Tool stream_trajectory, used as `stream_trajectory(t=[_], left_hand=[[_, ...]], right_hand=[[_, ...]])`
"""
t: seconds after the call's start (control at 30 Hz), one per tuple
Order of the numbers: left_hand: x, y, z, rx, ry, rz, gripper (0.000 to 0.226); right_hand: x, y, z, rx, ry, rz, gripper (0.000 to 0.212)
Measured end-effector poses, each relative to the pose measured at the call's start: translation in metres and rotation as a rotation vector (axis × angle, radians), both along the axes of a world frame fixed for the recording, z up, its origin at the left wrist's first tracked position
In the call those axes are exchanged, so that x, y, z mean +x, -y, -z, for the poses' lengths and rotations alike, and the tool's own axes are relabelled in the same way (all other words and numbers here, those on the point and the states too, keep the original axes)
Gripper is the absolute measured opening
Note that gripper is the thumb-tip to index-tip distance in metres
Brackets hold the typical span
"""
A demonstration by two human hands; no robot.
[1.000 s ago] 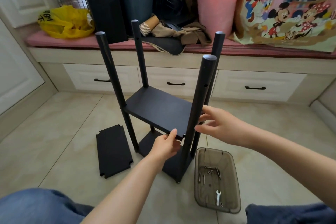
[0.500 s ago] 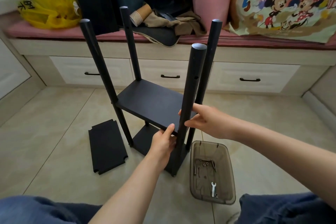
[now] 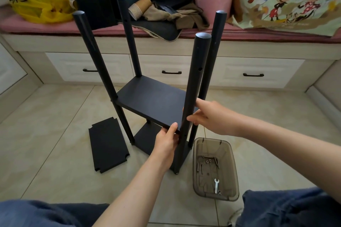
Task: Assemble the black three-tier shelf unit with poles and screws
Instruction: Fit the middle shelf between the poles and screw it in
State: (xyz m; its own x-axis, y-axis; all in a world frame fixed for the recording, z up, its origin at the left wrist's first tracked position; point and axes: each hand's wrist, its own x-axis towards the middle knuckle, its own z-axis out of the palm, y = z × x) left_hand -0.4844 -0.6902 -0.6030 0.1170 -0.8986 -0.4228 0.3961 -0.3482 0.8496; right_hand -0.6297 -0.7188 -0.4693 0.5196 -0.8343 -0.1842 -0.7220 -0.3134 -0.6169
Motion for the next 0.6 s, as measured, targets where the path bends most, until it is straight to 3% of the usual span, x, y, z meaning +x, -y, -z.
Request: stream_trajectory(t=[0.33,0.47,0.6], left_hand=[[-0.003,-0.004,-0.002,-0.030,0.036,0.011,0.031],[0.005,-0.007,0.005,-0.074,-0.030,0.099,0.024],[0.016,-0.011,0.011,-0.113,-0.077,0.190,0.052]], right_hand=[[0.000,0.002,-0.003,-0.025,-0.049,-0.023,0.043],[0.000,0.003,-0.001,-0.039,-0.055,-0.012,0.046],[-0.002,0.004,0.001,-0.047,-0.051,-0.013,0.049]])
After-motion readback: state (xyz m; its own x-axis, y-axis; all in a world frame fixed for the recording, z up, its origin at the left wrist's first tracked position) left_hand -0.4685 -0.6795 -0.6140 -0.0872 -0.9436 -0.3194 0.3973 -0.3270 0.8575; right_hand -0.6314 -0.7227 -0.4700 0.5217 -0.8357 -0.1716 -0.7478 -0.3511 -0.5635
